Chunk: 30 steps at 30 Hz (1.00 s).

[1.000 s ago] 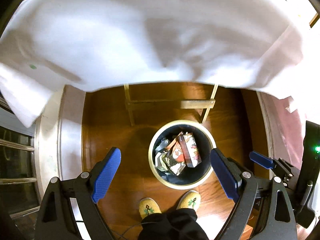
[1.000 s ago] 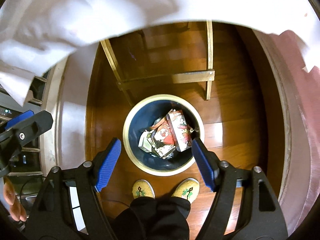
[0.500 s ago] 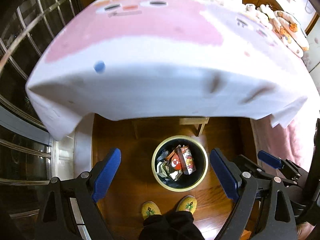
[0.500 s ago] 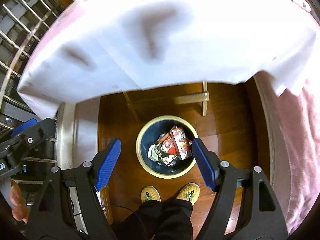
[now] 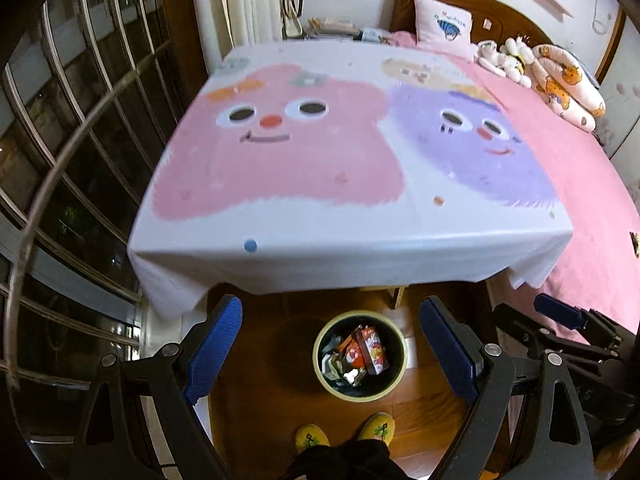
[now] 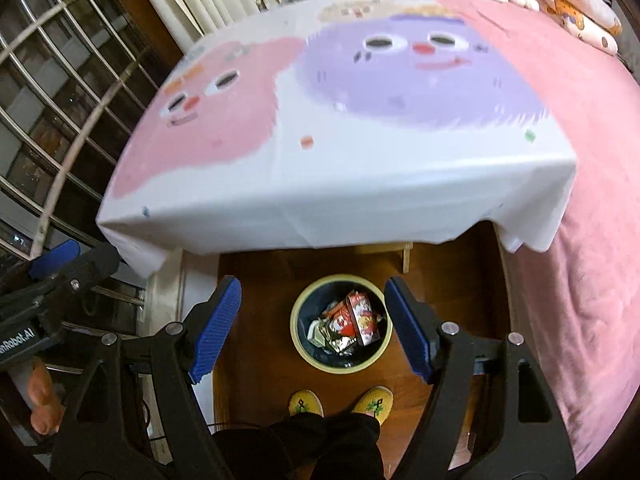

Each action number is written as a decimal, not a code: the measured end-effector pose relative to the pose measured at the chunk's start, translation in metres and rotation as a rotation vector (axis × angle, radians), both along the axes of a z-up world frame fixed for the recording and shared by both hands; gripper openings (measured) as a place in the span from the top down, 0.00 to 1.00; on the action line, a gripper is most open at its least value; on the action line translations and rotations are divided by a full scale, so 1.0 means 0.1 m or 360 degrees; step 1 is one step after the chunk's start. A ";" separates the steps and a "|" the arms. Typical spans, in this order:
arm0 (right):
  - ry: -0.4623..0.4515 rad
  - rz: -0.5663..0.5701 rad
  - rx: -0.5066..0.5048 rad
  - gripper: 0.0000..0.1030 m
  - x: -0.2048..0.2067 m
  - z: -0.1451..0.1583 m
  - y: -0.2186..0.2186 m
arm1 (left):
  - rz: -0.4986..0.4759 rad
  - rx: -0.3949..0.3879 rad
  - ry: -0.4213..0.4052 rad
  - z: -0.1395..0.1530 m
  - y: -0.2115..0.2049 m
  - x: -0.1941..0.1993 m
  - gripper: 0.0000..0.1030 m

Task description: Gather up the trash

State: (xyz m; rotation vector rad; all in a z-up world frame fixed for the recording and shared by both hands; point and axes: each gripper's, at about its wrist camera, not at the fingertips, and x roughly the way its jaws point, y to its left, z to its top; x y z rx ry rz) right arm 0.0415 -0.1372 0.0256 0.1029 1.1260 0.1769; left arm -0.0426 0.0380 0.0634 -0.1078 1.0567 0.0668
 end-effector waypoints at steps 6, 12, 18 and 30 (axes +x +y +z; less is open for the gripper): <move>-0.0097 0.0009 0.0016 0.30 0.00 0.58 -0.01 | -0.0015 0.0034 -0.0089 0.42 -0.02 -0.09 0.11; -0.0182 0.0006 0.0020 0.30 -0.04 1.00 0.02 | 0.0029 0.0042 -0.0176 0.78 0.00 -0.16 0.11; -0.0270 0.0008 -0.0031 0.30 -0.12 1.21 0.07 | 0.0064 0.0033 -0.0216 0.93 -0.03 -0.20 0.11; -0.0315 0.0021 -0.0082 0.30 -0.11 1.21 0.07 | 0.0052 0.0081 -0.0217 0.88 -0.15 -0.15 0.11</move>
